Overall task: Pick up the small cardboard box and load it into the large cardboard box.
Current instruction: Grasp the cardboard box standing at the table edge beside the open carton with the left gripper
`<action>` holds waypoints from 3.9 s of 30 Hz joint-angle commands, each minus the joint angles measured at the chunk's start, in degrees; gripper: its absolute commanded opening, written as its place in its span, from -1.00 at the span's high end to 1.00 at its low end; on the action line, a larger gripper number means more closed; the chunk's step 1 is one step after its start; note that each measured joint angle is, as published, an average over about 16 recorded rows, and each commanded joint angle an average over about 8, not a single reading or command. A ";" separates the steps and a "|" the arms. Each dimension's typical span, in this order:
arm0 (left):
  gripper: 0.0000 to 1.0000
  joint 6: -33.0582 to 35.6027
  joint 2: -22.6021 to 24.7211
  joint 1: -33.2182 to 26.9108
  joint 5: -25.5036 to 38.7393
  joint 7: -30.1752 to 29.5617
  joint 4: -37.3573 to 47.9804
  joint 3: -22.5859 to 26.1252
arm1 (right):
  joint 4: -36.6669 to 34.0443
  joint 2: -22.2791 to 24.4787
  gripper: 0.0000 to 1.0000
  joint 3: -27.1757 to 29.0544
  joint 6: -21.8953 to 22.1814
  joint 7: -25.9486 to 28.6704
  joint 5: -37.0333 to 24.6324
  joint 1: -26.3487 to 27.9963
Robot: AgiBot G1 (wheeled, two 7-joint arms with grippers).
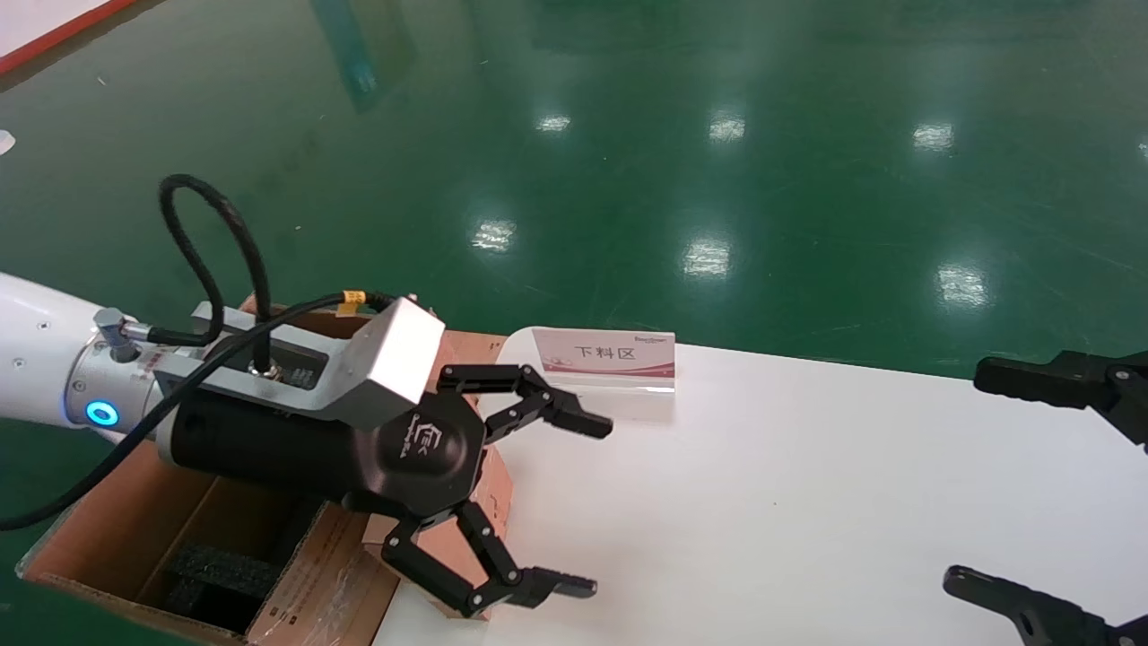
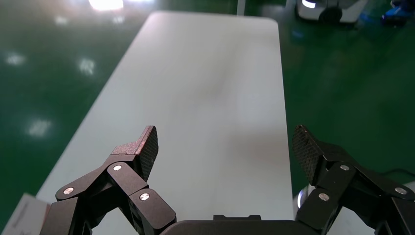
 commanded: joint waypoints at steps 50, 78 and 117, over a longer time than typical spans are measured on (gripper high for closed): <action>-1.00 0.07 19.87 -65.37 19.38 -57.82 0.00 81.02 | 0.00 0.09 -1.00 -0.21 0.09 -0.11 0.15 0.05; -1.00 -7.79 26.96 -65.44 15.46 -72.46 0.16 96.62 | 0.00 0.13 -1.00 -0.32 0.14 -0.16 0.22 0.07; -1.00 -17.53 27.05 -61.67 21.93 -78.69 0.40 98.18 | 0.00 0.19 -1.00 -0.47 0.21 -0.24 0.32 0.10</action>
